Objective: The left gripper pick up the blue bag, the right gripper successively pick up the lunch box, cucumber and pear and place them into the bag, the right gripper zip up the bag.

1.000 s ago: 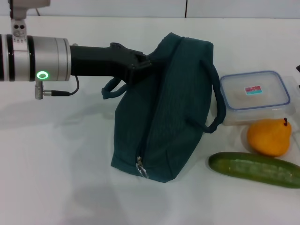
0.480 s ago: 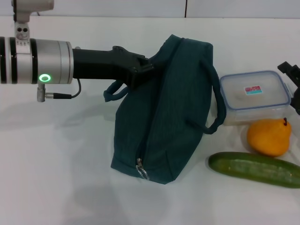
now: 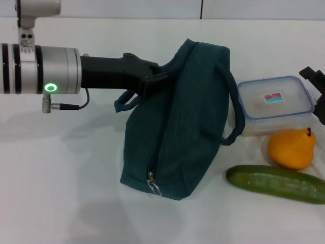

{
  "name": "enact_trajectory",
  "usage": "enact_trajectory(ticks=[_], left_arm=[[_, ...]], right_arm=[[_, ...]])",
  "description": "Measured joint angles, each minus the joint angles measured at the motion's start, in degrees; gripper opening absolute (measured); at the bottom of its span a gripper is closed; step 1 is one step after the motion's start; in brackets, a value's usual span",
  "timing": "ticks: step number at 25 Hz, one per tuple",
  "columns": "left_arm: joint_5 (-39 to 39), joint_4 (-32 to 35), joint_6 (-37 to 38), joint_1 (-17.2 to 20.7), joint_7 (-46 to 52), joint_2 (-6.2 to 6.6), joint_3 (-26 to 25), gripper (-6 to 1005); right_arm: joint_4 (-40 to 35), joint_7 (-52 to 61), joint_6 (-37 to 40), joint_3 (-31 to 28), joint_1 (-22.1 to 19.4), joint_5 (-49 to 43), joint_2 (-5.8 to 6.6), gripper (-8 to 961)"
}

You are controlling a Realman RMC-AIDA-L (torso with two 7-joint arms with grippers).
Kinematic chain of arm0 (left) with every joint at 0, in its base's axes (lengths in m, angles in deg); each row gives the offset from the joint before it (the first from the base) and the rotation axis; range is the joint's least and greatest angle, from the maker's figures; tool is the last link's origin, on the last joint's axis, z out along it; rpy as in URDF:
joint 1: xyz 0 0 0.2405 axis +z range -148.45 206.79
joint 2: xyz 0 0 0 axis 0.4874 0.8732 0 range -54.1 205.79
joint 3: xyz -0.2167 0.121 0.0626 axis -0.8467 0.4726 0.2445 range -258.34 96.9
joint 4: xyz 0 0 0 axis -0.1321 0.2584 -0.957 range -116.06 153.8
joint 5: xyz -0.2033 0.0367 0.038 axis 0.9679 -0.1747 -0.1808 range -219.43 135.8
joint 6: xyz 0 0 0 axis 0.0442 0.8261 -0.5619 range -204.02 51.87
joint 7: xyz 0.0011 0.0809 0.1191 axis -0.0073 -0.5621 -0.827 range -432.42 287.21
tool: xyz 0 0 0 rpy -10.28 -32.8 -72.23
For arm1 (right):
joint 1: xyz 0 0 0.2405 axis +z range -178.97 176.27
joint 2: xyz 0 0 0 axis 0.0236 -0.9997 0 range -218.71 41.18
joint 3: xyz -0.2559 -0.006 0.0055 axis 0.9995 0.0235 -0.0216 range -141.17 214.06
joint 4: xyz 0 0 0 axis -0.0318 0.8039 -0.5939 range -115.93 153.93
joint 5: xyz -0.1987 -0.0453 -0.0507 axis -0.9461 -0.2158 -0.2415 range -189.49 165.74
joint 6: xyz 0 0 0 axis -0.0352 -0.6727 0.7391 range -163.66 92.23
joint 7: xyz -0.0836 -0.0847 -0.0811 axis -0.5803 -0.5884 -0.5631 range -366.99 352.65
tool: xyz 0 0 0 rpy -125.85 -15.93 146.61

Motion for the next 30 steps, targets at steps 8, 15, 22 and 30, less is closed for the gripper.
enact_trajectory(ticks=[8, 15, 22, 30], left_arm=[[0.5, -0.4, -0.2, 0.2, -0.5, 0.01, 0.0, 48], [1.2, -0.8, -0.1, 0.0, -0.6, 0.01, -0.1, 48], [1.4, -0.9, -0.2, 0.2, -0.6, 0.01, -0.1, 48], [1.5, -0.9, 0.1, 0.3, -0.6, -0.07, -0.1, 48]], right_arm=[[0.0, -0.1, 0.2, -0.2, -0.4, 0.0, 0.00, 670], [-0.3, -0.3, 0.2, -0.5, -1.2, 0.0, 0.00, 513], [-0.4, -0.4, 0.1, -0.5, -1.3, 0.1, 0.00, 323], [-2.2, -5.2, 2.5, -0.3, -2.5, 0.1, -0.02, 93]])
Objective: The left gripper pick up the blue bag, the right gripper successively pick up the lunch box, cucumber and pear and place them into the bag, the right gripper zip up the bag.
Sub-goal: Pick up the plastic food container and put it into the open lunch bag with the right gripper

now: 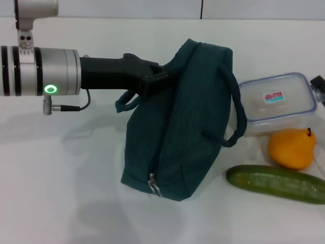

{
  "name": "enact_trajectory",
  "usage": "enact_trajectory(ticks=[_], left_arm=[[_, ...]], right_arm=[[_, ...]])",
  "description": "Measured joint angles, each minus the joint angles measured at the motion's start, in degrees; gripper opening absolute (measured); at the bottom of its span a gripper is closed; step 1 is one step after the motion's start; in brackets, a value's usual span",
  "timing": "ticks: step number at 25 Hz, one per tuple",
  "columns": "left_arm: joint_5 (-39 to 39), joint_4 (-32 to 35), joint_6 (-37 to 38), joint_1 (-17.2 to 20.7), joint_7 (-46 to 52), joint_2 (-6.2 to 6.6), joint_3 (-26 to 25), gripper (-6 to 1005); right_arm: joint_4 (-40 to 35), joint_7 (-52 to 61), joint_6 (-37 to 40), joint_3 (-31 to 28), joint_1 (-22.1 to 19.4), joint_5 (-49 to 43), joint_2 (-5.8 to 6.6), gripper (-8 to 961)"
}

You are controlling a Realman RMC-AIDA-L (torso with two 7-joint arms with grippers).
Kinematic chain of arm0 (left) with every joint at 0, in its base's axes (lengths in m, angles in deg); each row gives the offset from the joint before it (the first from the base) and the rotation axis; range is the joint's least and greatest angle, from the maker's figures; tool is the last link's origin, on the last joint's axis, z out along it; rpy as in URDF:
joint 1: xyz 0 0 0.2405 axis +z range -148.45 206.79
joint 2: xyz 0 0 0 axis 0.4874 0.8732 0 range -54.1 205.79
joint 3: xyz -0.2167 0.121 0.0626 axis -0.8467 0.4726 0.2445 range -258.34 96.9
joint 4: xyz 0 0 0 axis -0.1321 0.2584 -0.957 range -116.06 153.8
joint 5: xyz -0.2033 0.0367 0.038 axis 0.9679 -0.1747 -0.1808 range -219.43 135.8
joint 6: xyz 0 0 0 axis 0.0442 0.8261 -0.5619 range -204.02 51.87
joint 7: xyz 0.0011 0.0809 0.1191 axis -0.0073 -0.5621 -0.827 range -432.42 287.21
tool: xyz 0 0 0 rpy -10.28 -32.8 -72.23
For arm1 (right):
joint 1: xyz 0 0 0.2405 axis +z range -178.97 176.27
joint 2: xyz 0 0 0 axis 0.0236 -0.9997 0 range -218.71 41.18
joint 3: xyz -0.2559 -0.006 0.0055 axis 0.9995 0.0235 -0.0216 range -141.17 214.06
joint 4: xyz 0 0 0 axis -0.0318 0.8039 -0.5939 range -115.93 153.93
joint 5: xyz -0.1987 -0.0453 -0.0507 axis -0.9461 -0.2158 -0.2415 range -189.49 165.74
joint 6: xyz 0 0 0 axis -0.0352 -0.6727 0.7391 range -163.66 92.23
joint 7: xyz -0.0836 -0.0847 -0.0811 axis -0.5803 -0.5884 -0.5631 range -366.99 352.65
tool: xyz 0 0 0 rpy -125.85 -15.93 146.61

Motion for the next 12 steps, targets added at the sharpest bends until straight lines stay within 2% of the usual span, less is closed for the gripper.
enact_trajectory(ticks=[5, 12], left_arm=[[1.6, -1.3, 0.0, 0.2, -1.6, -0.01, 0.0, 48], [4.0, -3.1, -0.2, 0.3, -5.0, 0.14, -0.9, 48]], right_arm=[[-3.0, -5.3, 5.9, -0.3, -1.7, 0.3, 0.29, 94], [-6.8, -10.3, 10.5, -0.4, -3.3, 1.2, 0.57, 94]])
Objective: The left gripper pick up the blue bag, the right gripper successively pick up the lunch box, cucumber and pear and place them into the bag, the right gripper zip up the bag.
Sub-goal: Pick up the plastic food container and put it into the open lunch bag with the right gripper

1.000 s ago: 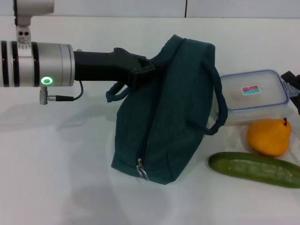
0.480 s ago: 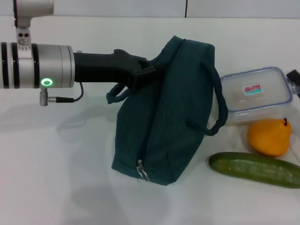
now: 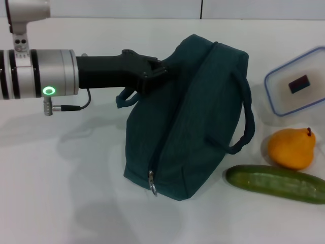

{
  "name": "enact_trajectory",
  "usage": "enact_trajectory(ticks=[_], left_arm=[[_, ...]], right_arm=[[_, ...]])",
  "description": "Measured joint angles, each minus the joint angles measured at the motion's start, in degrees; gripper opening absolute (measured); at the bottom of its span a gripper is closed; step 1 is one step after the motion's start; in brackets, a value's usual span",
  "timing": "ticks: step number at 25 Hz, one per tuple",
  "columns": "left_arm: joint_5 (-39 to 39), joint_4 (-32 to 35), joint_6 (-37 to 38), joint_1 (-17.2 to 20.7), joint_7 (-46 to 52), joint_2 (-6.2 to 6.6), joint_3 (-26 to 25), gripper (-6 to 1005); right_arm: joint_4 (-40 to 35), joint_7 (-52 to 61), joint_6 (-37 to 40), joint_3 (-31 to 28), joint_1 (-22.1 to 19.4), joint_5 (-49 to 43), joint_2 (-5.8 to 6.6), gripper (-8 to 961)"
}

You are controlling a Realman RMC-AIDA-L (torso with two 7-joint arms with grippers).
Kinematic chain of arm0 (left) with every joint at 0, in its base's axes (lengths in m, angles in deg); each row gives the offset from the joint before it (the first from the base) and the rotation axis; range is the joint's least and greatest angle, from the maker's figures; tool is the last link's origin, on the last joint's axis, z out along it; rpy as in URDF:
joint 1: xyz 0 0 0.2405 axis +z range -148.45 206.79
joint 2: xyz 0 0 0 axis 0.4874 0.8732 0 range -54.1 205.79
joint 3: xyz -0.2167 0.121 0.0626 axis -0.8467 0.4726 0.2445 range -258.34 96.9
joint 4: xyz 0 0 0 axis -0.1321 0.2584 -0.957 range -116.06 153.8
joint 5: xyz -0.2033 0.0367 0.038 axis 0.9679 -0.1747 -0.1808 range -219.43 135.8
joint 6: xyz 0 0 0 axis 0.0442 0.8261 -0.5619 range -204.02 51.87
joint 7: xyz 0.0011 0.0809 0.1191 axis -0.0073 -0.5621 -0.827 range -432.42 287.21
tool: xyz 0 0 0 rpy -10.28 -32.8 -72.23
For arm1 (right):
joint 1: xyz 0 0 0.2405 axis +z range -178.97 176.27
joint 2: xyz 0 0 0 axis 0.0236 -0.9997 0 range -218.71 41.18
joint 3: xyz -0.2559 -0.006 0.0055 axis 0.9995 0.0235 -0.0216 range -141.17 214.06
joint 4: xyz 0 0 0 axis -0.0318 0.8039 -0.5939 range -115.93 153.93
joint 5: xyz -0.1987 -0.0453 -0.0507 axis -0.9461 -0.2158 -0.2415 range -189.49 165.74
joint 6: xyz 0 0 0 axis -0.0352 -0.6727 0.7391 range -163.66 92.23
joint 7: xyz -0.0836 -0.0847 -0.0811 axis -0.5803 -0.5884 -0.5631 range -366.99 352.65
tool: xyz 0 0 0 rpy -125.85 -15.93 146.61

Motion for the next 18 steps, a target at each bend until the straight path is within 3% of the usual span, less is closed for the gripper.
enact_trajectory(ticks=[11, 18], left_arm=[[5.5, -3.4, 0.4, 1.6, -10.1, -0.08, -0.5, 48], [5.0, -3.4, 0.4, 1.1, -9.9, -0.06, 0.0, 48]], right_arm=[[-6.5, -3.2, 10.5, 0.0, 1.4, 1.3, 0.15, 94], [-10.9, 1.3, 15.1, 0.0, 6.6, 1.4, 0.23, 93]])
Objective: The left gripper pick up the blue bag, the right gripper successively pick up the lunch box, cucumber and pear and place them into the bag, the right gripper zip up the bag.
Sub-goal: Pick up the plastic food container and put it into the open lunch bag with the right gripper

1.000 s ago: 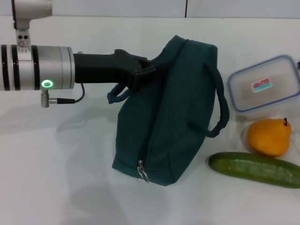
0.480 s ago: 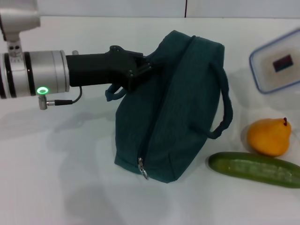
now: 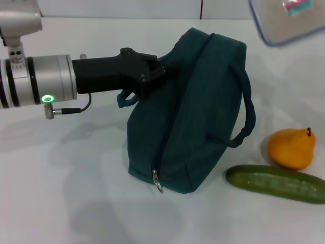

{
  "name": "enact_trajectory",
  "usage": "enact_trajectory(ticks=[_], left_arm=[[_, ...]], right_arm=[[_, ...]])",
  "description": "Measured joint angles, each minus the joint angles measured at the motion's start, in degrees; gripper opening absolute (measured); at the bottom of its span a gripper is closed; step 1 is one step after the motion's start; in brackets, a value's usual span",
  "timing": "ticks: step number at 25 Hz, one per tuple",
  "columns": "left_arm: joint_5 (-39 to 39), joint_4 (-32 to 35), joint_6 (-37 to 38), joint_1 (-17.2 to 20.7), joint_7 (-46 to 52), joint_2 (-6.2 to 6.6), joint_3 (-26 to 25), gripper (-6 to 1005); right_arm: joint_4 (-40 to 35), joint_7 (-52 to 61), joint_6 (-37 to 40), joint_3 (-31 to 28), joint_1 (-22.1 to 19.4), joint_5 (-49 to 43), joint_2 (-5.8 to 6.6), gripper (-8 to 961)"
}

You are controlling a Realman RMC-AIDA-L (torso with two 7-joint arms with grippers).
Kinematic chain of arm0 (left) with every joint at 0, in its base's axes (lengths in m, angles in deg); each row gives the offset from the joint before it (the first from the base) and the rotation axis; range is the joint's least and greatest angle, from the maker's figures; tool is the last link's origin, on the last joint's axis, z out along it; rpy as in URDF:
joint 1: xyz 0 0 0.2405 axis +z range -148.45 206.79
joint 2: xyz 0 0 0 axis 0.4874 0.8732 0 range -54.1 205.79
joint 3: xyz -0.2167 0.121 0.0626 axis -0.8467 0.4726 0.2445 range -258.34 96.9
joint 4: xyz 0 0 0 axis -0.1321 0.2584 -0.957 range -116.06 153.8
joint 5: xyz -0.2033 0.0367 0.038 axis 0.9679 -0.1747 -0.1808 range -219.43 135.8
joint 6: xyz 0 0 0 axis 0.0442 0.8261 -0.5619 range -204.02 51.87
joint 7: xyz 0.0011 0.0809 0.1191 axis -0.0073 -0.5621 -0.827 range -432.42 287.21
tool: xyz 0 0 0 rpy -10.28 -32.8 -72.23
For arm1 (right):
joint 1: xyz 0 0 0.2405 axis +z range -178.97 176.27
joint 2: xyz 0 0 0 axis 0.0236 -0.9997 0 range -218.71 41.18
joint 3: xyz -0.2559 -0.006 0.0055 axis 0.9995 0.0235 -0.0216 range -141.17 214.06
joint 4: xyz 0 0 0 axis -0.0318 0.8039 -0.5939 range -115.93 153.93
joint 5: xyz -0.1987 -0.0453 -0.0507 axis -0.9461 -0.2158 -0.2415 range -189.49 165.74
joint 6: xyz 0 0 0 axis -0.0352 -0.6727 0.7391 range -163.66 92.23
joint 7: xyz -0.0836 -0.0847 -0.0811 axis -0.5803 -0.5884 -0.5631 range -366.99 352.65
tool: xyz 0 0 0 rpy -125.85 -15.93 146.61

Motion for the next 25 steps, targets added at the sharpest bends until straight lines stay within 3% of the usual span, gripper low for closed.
enact_trajectory(ticks=[9, 14, 18, 25], left_arm=[[0.0, 0.0, 0.0, 0.0, -0.3, -0.04, 0.8, 47], [-0.1, 0.0, -0.1, -0.5, -0.5, -0.08, 0.9, 47], [-0.1, -0.4, -0.9, -0.7, -0.7, -0.07, 0.9, 47], [0.0, -0.7, -2.5, -1.2, -0.8, -0.09, 0.5, 47]], right_arm=[[-1.1, 4.5, -1.1, 1.5, 8.0, -0.3, -0.05, 94], [-1.2, 5.2, -4.6, 8.0, 9.9, -0.3, -0.18, 93], [-1.2, 4.9, -5.1, 12.4, 9.1, -0.4, -0.33, 93], [-3.4, 3.8, -5.2, 13.9, 4.3, -2.3, 0.07, 94]])
